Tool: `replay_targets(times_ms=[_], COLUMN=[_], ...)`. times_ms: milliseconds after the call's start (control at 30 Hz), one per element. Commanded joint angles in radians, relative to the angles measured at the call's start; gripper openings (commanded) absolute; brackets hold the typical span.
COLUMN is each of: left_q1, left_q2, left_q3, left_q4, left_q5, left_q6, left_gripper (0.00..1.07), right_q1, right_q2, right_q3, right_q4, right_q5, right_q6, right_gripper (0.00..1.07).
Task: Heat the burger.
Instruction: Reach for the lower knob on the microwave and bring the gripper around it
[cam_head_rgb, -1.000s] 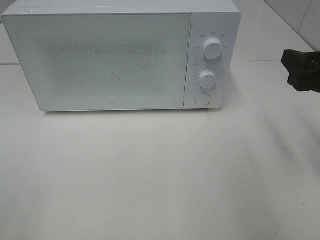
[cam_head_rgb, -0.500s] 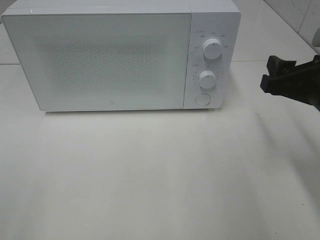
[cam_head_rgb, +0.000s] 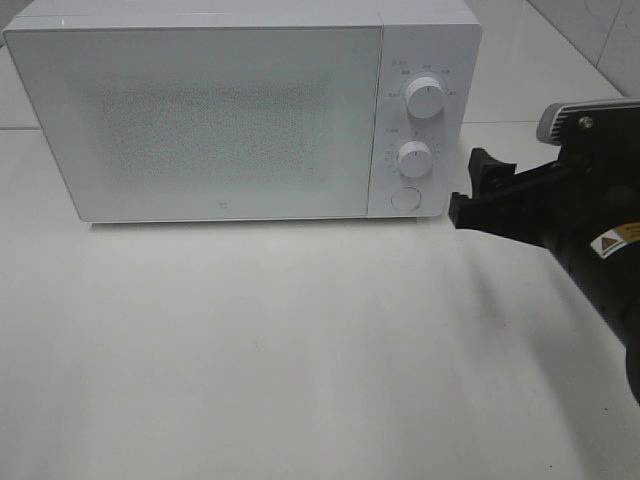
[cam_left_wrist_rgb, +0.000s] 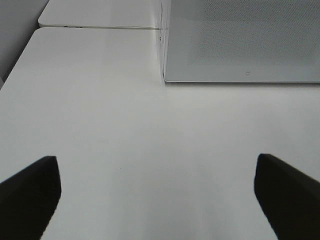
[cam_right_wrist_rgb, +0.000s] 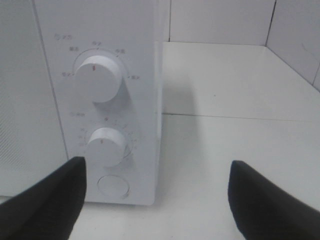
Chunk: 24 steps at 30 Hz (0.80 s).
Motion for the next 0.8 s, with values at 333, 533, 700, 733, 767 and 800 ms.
replay_targets(times_ms=[333, 533, 700, 733, 767, 800], left_q1=[0.003, 0.003, 0.003, 0.003, 0.003, 0.003], left_q2=[-0.024, -0.024, -0.024, -0.024, -0.024, -0.024], left_q3=[0.004, 0.004, 0.004, 0.004, 0.004, 0.004], left_q4=[-0.008, -0.008, -0.007, -0.007, -0.007, -0.007], left_q5=[-0.005, -0.005, -0.005, -0.005, -0.005, -0.005], left_q6=[-0.001, -0.001, -0.001, -0.001, -0.001, -0.001], left_gripper=[0.98, 0.98, 0.98, 0.98, 0.98, 0.98], right_q1=[0.158, 0.158, 0.151, 0.151, 0.151, 0.149], right_q2=[0.141, 0.177, 0.181, 0.184, 0.184, 0.184], right_q3=[-0.074, -0.123, -0.150, -0.161, -0.161, -0.165], right_q4=[0.132, 0.134, 0.133, 0.135, 0.135, 0.134], right_q5=[-0.093, -0.091, -0.089, -0.089, -0.089, -0.089], right_q6=[-0.011, -0.012, -0.048, -0.060, -0.060, -0.065], right_gripper=[0.76, 0.76, 0.76, 0.76, 0.76, 0.76])
